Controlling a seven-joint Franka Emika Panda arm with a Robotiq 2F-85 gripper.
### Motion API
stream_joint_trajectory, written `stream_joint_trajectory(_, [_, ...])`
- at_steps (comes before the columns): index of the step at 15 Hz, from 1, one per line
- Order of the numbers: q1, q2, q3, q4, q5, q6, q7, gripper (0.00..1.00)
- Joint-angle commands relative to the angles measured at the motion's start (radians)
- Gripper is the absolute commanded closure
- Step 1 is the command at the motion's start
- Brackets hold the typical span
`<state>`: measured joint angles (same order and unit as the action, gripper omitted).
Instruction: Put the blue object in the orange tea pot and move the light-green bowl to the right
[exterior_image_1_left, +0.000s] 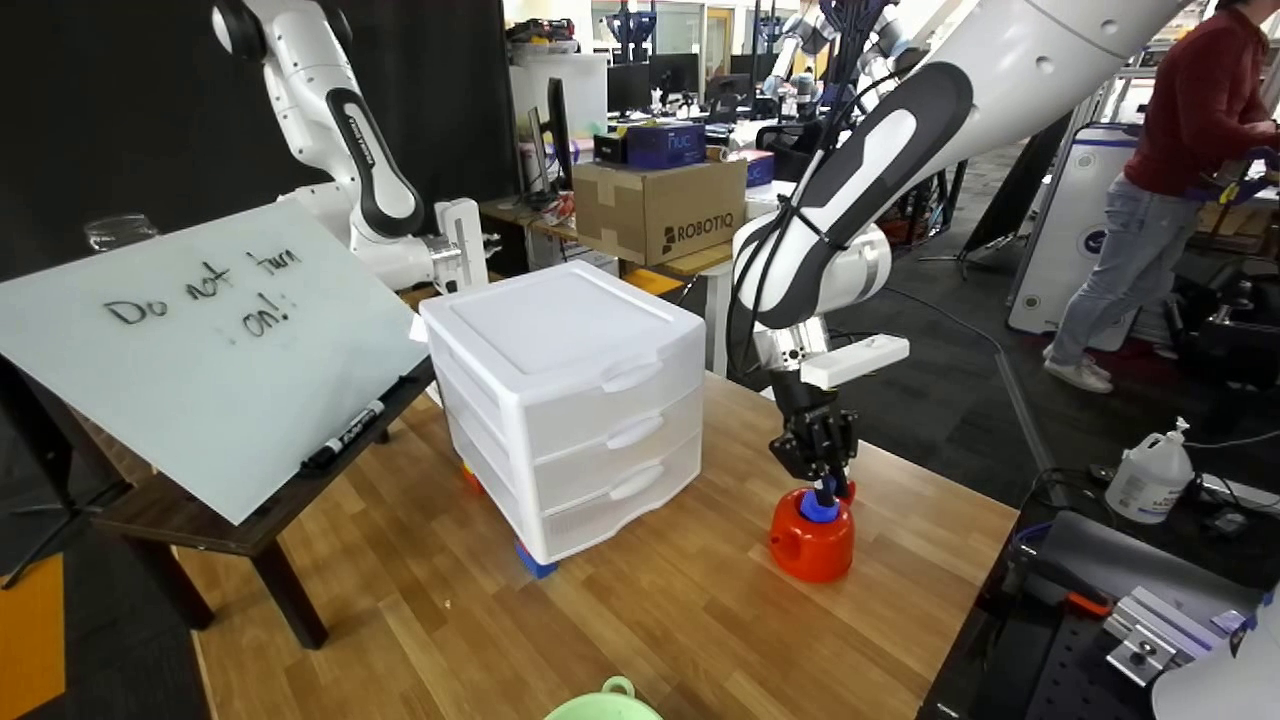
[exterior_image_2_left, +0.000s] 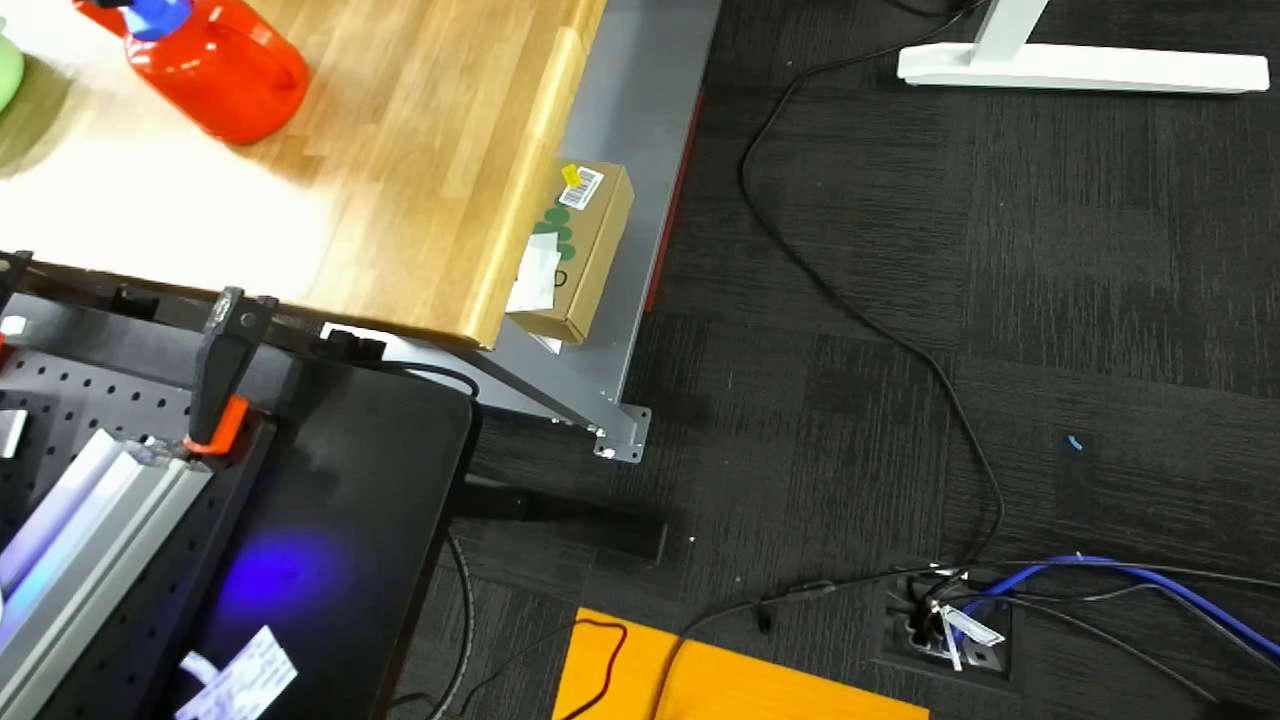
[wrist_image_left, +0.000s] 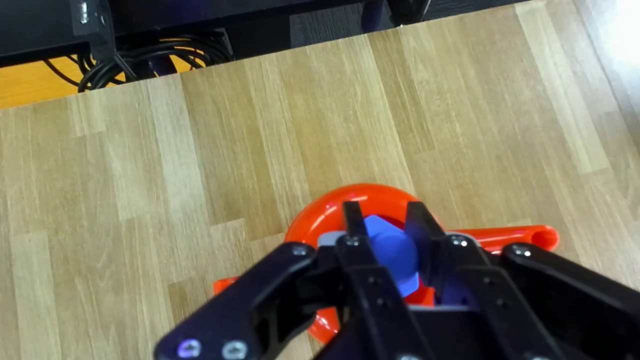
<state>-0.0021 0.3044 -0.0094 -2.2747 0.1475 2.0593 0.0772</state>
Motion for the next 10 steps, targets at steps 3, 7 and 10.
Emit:
stream_joint_trajectory(3, [-0.005,0.049,0.005,0.059,-0.002,-0.042,-0.013,0.94])
stream_joint_trajectory(7, [-0.002,0.05,0.003,0.045,-0.001,-0.013,0.0,0.94])
stream_joint_trajectory(10, [-0.002,0.053,0.003,0.046,-0.001,-0.013,0.001,0.74])
